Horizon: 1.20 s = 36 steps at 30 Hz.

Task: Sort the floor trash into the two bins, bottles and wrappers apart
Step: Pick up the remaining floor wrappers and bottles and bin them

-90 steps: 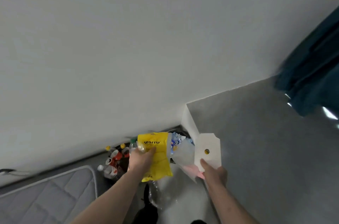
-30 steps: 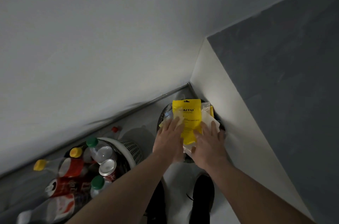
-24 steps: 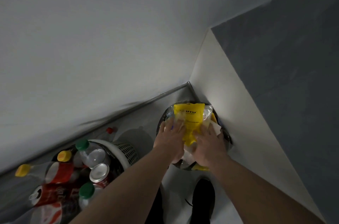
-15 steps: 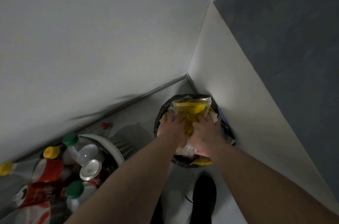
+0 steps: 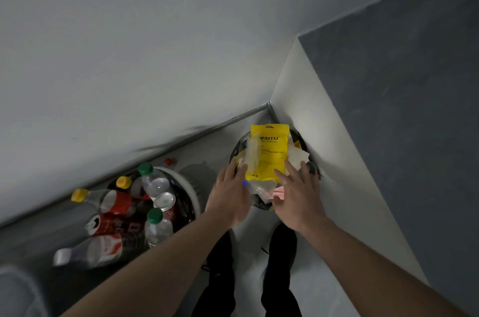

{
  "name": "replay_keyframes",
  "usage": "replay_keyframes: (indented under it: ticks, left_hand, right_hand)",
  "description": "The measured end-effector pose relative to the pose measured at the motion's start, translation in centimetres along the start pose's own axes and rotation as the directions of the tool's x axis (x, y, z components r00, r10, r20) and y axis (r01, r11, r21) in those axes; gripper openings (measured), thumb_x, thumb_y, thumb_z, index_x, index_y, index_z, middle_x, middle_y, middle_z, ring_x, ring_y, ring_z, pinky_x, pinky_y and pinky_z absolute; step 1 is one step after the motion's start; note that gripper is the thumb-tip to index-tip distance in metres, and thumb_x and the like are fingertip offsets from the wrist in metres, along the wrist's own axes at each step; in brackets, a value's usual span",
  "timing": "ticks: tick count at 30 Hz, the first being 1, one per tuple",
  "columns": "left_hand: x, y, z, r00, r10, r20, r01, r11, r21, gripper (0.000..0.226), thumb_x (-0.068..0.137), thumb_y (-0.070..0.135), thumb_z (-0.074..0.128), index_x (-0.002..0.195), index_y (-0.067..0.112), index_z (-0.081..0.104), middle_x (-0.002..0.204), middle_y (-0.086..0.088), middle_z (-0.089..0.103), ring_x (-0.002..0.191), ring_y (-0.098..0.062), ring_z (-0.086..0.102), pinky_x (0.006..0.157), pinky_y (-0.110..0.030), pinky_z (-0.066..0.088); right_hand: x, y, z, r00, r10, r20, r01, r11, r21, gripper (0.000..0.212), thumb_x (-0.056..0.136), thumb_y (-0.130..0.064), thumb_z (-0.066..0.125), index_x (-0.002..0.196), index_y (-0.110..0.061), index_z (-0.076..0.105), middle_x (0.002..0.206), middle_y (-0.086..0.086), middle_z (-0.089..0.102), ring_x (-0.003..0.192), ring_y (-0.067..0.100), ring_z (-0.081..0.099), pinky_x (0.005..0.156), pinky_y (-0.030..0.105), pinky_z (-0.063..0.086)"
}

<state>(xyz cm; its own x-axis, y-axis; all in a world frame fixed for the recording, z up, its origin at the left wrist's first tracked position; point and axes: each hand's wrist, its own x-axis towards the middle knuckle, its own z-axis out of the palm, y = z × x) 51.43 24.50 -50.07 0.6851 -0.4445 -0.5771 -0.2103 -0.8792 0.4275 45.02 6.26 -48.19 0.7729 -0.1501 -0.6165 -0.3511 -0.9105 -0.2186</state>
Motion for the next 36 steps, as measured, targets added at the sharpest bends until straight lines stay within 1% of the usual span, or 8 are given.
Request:
replay_keyframes:
  ticks: [3,9,14,20,25,28,33,36]
  left_hand:
    - [-4.2,0.5,1.2,0.977,-0.204,-0.06,0.187,0.958,-0.218,0.055,0.087,0.013,0.047,0.141,0.024,0.04,0.153,0.004,0.024,0.136,-0.024,0.032,0.109,-0.037,0.037]
    - [-6.7,-0.8,7.3,0.886,-0.402,0.23,0.442,0.883,-0.16,0.047,0.088,0.017,0.053,0.133,0.024,0.048,0.154,0.0,0.01,0.138,-0.031,0.034,0.104,-0.042,0.042]
    - [-2.6,-2.5,9.5,0.921,-0.315,0.23,0.325,0.946,-0.006,0.056,0.085,0.013,0.06,0.137,0.029,0.052,0.161,0.006,-0.016,0.134,-0.032,0.034,0.101,-0.046,0.046]
    - [1.3,-5.4,12.7,0.927,-0.276,0.253,0.27,0.961,0.062,0.058,0.082,0.005,0.062,0.138,0.012,0.051,0.151,-0.001,0.016,0.115,-0.033,0.045,0.098,-0.048,0.049]
    - [-1.8,-5.8,12.2,0.948,-0.242,0.207,0.247,0.969,-0.001,0.036,0.083,-0.001,0.059,0.112,0.019,0.066,0.134,0.003,0.032,0.104,-0.03,0.054,0.093,-0.043,0.052]
    - [-7.3,-4.5,8.6,0.974,-0.199,0.106,0.211,0.971,-0.113,0.022,0.085,0.007,0.055,0.095,0.027,0.059,0.123,0.009,0.04,0.102,-0.025,0.054,0.083,-0.04,0.052]
    - [-18.0,-2.0,-1.5,0.985,-0.159,-0.062,0.146,0.972,-0.185,0.025,0.086,0.013,0.052,0.102,0.031,0.05,0.123,0.008,0.038,0.1,-0.022,0.056,0.08,-0.038,0.051]
    - [-23.0,-2.7,-7.9,0.963,-0.21,-0.168,0.17,0.96,-0.222,0.028,0.087,0.014,0.053,0.108,0.032,0.049,0.118,0.01,0.04,0.092,-0.022,0.059,0.075,-0.039,0.053]
  right_hand:
    - [-2.0,-0.2,1.7,0.992,-0.043,-0.121,0.054,0.995,0.088,0.054,0.081,-0.032,0.062,0.134,-0.03,0.053,0.154,-0.003,0.034,0.147,0.03,0.025,0.114,0.054,0.033]
    - [-5.3,0.2,6.5,0.971,-0.017,-0.239,0.083,0.959,0.27,0.046,0.07,-0.007,0.071,0.112,-0.023,0.068,0.118,-0.002,0.058,0.114,0.023,0.051,0.091,0.034,0.043]
    - [-5.4,1.8,9.0,0.987,-0.015,-0.159,0.066,0.945,0.321,0.041,0.075,-0.007,0.071,0.111,-0.026,0.068,0.116,-0.006,0.058,0.103,0.017,0.055,0.081,0.033,0.049]
    - [-3.3,3.4,9.6,0.997,-0.061,-0.053,0.075,0.935,0.348,0.033,0.082,-0.012,0.064,0.108,-0.033,0.064,0.122,-0.012,0.054,0.104,0.014,0.059,0.083,0.035,0.052]
    - [-3.0,2.9,7.7,0.996,-0.079,-0.033,0.085,0.938,0.336,0.033,0.079,-0.017,0.064,0.102,-0.04,0.062,0.127,-0.02,0.055,0.095,0.012,0.066,0.082,0.036,0.055]
    - [-4.5,1.3,5.0,0.997,-0.071,0.02,0.061,0.946,0.318,0.031,0.08,-0.021,0.063,0.103,-0.043,0.059,0.123,-0.019,0.056,0.093,0.012,0.066,0.08,0.039,0.056]
    - [-8.1,-3.6,-2.0,0.992,-0.114,0.057,0.101,0.976,0.194,0.036,0.082,-0.023,0.066,0.117,-0.034,0.064,0.128,-0.012,0.055,0.116,0.017,0.059,0.095,0.036,0.05]
    - [-10.1,-7.2,-5.6,0.986,-0.122,0.111,0.099,0.976,0.195,0.037,0.085,-0.022,0.064,0.12,-0.033,0.061,0.13,-0.014,0.049,0.118,0.016,0.056,0.091,0.03,0.047]
